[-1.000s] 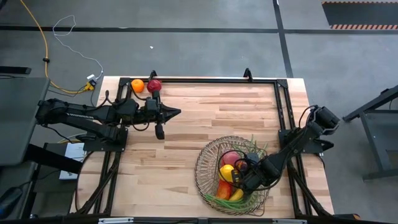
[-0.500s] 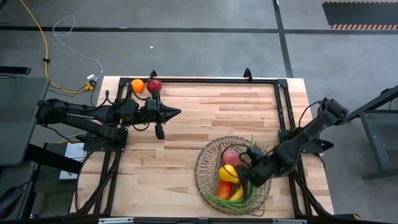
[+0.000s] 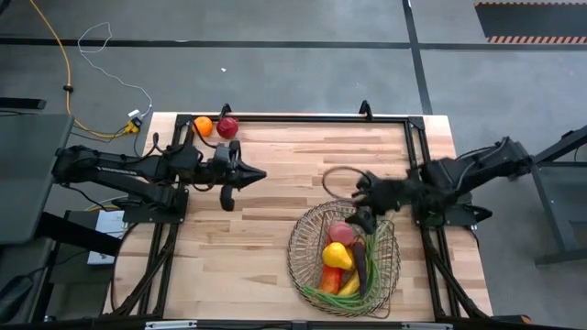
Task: Build produce basket
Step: Put the red pomegranate into the wire basket
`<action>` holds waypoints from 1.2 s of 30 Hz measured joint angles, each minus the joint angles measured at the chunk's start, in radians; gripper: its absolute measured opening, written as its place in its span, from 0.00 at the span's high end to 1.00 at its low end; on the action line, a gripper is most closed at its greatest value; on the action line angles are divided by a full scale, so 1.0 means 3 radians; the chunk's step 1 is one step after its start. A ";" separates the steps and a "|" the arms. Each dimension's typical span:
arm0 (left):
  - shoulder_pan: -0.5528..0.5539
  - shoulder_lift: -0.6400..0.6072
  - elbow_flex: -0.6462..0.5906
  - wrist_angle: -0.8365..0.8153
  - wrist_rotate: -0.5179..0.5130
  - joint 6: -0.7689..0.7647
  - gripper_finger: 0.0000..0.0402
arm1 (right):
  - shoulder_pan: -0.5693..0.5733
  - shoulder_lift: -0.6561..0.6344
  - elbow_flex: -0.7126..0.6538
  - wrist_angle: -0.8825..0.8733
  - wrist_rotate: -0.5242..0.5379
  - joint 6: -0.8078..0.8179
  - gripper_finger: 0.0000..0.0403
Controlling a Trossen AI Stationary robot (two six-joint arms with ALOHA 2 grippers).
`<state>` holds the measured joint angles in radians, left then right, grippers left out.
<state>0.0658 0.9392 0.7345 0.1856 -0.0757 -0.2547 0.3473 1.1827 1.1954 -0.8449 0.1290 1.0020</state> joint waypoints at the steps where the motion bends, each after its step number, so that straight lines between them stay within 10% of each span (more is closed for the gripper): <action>1: 0.0000 -0.0024 0.0000 0.0010 0.0069 -0.0095 0.99 | -0.0128 -0.0009 0.0000 0.0114 -0.0057 -0.0274 0.23; 16: -0.0004 -0.0567 0.0000 0.0150 -0.0027 -0.0198 0.99 | -0.1599 -0.0127 0.0003 0.1934 -0.0783 -0.2734 0.23; 36: -0.0003 -0.0573 0.0000 0.0089 -0.0161 0.0304 0.99 | -0.1504 -0.0215 0.0003 0.1498 -0.0969 -0.3091 0.23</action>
<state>0.0650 0.7673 0.7345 0.2123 -0.1242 -0.1635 -0.1039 1.1182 1.1961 -0.3955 -0.1618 0.0746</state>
